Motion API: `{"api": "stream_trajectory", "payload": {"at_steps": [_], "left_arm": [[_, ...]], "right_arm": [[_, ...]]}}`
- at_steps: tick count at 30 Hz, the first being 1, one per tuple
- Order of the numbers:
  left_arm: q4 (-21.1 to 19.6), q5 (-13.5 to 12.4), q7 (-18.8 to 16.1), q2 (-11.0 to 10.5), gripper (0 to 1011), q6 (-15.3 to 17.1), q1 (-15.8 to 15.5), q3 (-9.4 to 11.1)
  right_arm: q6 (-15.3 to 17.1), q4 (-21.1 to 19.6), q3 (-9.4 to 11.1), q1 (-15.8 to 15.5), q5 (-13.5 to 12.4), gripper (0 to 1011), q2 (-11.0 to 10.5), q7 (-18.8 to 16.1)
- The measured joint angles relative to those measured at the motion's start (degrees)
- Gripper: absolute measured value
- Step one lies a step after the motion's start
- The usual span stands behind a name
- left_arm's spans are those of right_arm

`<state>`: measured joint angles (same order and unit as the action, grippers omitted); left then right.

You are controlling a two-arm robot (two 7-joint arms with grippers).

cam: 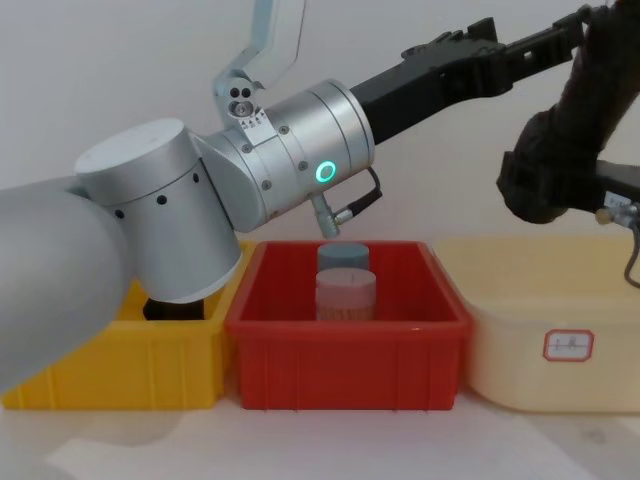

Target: Pick up the garbage bag with the one hand and transfer it to the other hand.

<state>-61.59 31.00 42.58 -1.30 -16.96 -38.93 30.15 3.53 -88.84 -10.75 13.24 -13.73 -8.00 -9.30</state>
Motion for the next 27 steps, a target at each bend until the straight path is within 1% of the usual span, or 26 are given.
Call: {"api": "stream_trajectory", "payload": {"at_steps": [2,7,11,14,20,22,23,24,25,26,27], "left_arm": [[0.0,0.0,0.0,0.0,1002,0.0,0.0,0.0],[0.0,0.0,0.0,0.0,1002,0.0,0.0,0.0],[0.0,0.0,0.0,0.0,1002,0.0,0.0,0.0],[0.0,0.0,0.0,0.0,1002,0.0,0.0,0.0],[0.0,0.0,0.0,0.0,1002,0.0,0.0,0.0],[0.0,0.0,0.0,0.0,1002,0.0,0.0,0.0],[0.0,0.0,0.0,0.0,1002,0.0,0.0,0.0],[0.0,0.0,0.0,0.0,1002,0.0,0.0,0.0],[0.0,0.0,0.0,0.0,1002,0.0,0.0,0.0],[0.0,0.0,0.0,0.0,1002,0.0,0.0,0.0],[0.0,0.0,0.0,0.0,1002,0.0,0.0,0.0]], "right_arm": [[0.65,0.2,0.33,0.27,-0.04,581,0.24,0.48],[3.84,1.38,1.54,1.68,0.0,581,1.35,3.25],[5.43,2.24,2.17,2.7,0.24,581,2.08,4.87],[7.77,3.62,3.0,4.18,0.76,581,3.06,7.46],[10.55,5.89,4.15,6.44,1.47,581,4.53,10.99],[11.66,6.98,4.7,7.52,1.93,582,5.22,12.76],[12.31,7.68,5.01,8.11,2.29,589,5.6,14.04],[12.47,8.04,5.17,8.4,2.41,615,5.77,14.38],[12.81,8.38,5.33,8.72,2.64,669,5.96,15.11],[12.94,8.68,5.45,9.0,2.76,691,6.12,15.46],[13.43,9.52,5.79,9.7,3.2,747,6.54,16.78]]}}
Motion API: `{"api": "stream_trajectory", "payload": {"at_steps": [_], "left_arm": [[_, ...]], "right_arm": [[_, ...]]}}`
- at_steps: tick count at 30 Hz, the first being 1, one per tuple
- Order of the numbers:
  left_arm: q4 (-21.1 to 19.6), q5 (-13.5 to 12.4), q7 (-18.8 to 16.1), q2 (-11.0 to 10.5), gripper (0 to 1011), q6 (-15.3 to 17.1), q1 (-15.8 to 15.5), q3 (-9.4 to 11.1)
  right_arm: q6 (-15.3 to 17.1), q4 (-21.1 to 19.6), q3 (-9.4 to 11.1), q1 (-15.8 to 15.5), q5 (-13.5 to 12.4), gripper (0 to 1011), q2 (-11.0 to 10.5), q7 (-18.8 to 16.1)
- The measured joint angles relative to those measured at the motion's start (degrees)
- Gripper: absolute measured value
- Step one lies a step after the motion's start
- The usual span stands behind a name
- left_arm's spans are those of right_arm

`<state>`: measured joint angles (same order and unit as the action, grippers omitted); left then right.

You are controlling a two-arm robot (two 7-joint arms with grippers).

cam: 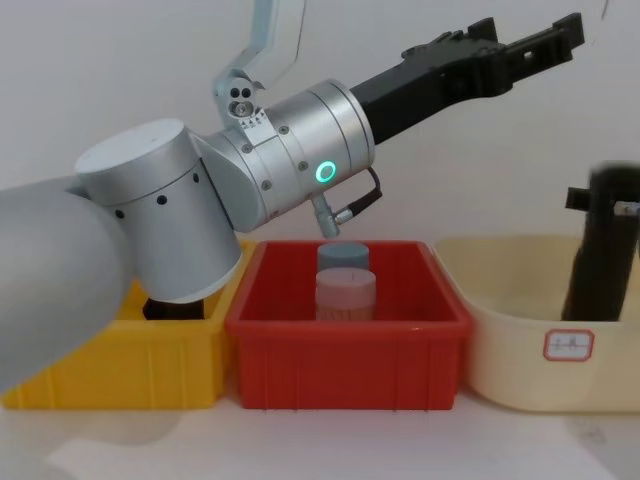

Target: Pick up the garbage bag with the one hand and transfer it to the other hand.

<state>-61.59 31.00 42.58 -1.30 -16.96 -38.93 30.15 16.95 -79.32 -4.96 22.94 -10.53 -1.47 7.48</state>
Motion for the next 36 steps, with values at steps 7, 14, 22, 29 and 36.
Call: {"api": "stream_trajectory", "payload": {"at_steps": [7,14,22,29,36], "left_arm": [[0.0,0.0,0.0,0.0,1002,0.0,0.0,0.0],[0.0,0.0,-0.02,-0.03,1002,-0.01,0.0,0.01],[-1.62,-0.56,-1.75,-0.87,1002,-0.12,0.86,-0.08],[-5.52,-2.32,-5.6,-2.72,1002,-0.03,3.17,-0.9],[-10.28,-4.47,-10.14,-4.96,1002,0.8,6.32,-2.26]], "right_arm": [[0.87,2.95,1.14,2.33,1.98,921,1.4,5.22],[0.68,3.91,1.67,3.19,3.5,1000,1.95,7.83],[-0.42,2.07,1.7,2.55,4.21,1000,1.78,7.75],[-0.52,-1.4,1.36,0.94,3.98,1000,0.94,4.88],[0.15,-5.09,0.58,-1.24,3.14,1000,-0.24,1.02]]}}
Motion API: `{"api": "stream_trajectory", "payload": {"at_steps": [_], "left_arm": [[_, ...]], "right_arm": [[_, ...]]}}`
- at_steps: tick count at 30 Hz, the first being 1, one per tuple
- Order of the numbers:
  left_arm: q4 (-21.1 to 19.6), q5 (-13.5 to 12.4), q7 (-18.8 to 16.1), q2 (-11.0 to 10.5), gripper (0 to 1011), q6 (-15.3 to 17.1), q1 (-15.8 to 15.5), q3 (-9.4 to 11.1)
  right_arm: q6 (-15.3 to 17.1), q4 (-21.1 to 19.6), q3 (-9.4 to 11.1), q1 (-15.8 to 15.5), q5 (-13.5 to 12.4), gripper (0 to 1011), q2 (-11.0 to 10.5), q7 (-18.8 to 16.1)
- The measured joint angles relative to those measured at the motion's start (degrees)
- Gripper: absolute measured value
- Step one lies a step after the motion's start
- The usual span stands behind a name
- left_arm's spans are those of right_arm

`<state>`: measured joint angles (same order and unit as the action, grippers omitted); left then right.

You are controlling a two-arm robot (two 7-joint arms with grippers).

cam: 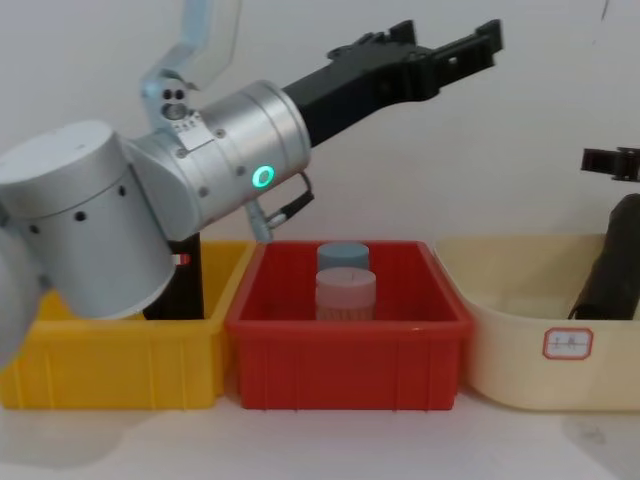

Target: Pick up the garbage bag with the one hand and transfer it to the other hand.

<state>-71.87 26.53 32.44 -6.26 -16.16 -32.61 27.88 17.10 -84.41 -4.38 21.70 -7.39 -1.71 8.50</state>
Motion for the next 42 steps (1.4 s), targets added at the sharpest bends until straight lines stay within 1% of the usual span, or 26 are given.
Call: {"api": "stream_trajectory", "payload": {"at_steps": [3,6,8,9,12,13,14,15,16,21,23,26,29,32,39,42], "left_arm": [[-1.6,-0.79,-1.66,-0.71,1001,0.41,1.11,-0.53],[-4.59,-2.04,-4.17,-2.12,1002,1.07,3.21,-1.62],[-5.82,-2.5,-5.28,-2.62,1002,1.35,4.11,-2.11],[-7.06,-3.04,-6.35,-3.15,1002,1.63,5.0,-2.6],[-8.75,-3.71,-7.76,-3.92,1002,1.98,6.26,-3.37],[-9.95,-4.21,-8.81,-4.45,1002,2.25,7.13,-3.86],[-9.95,-4.21,-8.81,-4.45,1002,2.25,7.13,-3.86],[-11.7,-4.94,-10.31,-5.21,1002,2.68,8.43,-4.63],[-11.7,-4.94,-10.31,-5.21,1002,2.68,8.43,-4.63],[-15.98,-6.48,-13.52,-7.01,1002,3.7,11.64,-6.69],[-16.46,-6.66,-13.85,-7.29,1002,3.83,12.13,-6.93],[-18.81,-7.48,-15.57,-8.16,1002,4.42,13.86,-8.18],[-19.92,-7.86,-16.33,-8.56,1002,4.7,14.74,-8.77],[-21.53,-8.36,-17.36,-9.13,1002,5.04,16.12,-9.7],[-23.58,-9.01,-18.82,-9.72,1002,5.56,18.0,-10.97],[-24.01,-9.13,-19.1,-9.84,1002,5.65,18.38,-11.25]], "right_arm": [[0.22,-1.09,-0.34,-0.72,-0.27,1000,-0.43,-1.28],[0.53,-2.67,-0.84,-1.81,-0.61,999,-1.07,-3.24],[0.71,-3.68,-1.31,-2.57,-0.82,1000,-1.55,-4.51],[0.88,-4.34,-1.64,-3.08,-0.98,999,-1.87,-5.64],[1.07,-5.3,-2.13,-3.9,-1.15,999,-2.37,-7.13],[1.12,-5.56,-2.32,-4.14,-1.19,999,-2.52,-7.53],[1.17,-5.93,-2.6,-4.46,-1.23,999,-2.73,-8.0],[1.32,-6.68,-3.18,-5.19,-1.32,1000,-3.17,-9.32],[1.32,-6.68,-3.18,-5.19,-1.32,1000,-3.17,-9.32],[1.5,-8.3,-5.14,-6.89,-1.4,999,-4.38,-13.0],[1.51,-8.47,-5.41,-7.08,-1.4,1000,-4.53,-13.4],[1.51,-9.21,-7.07,-7.85,-1.41,999,-5.3,-15.53],[1.51,-9.44,-8.03,-8.11,-1.41,1000,-5.64,-16.73],[1.51,-9.53,-9.81,-8.33,-1.28,1000,-6.04,-18.35],[1.52,-9.1,-12.43,-8.15,-0.95,1000,-6.3,-20.24],[1.52,-8.83,-13.06,-7.95,-0.89,1000,-6.3,-20.68]]}}
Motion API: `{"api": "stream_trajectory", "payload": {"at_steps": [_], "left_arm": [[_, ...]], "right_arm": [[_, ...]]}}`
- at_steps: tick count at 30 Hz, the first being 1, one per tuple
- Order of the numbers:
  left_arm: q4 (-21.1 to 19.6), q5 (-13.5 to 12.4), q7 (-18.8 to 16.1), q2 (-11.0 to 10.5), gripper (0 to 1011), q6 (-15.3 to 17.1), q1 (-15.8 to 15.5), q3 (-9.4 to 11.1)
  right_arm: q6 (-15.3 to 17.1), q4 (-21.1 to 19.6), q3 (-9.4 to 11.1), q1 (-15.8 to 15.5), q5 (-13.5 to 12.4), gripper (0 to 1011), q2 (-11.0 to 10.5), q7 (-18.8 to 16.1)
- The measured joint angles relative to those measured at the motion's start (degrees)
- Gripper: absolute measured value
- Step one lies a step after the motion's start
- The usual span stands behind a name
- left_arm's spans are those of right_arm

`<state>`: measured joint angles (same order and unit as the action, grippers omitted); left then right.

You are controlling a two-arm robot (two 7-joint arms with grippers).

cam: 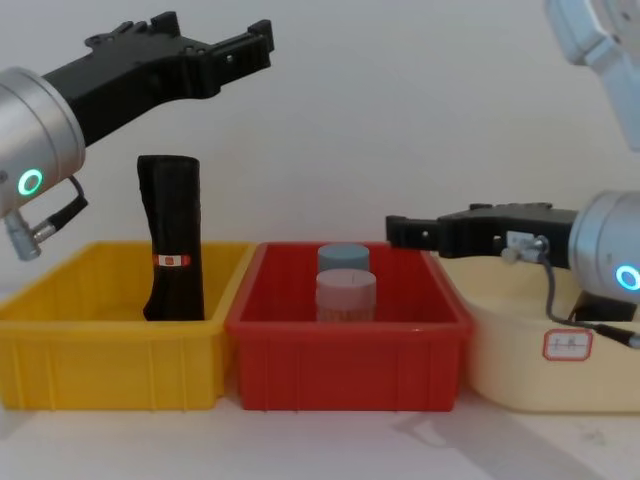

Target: Pick up the garbage bag with the one hand and transfer it to the other hand.

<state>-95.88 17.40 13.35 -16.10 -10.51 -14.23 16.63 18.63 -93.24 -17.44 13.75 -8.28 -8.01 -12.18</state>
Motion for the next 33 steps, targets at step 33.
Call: {"api": "stream_trajectory", "payload": {"at_steps": [33], "left_arm": [[-2.07,-0.65,-1.37,-0.57,1002,0.53,1.92,-1.31]], "right_arm": [[-0.37,7.06,-6.53,5.54,0.14,999,0.72,-3.82]]}}
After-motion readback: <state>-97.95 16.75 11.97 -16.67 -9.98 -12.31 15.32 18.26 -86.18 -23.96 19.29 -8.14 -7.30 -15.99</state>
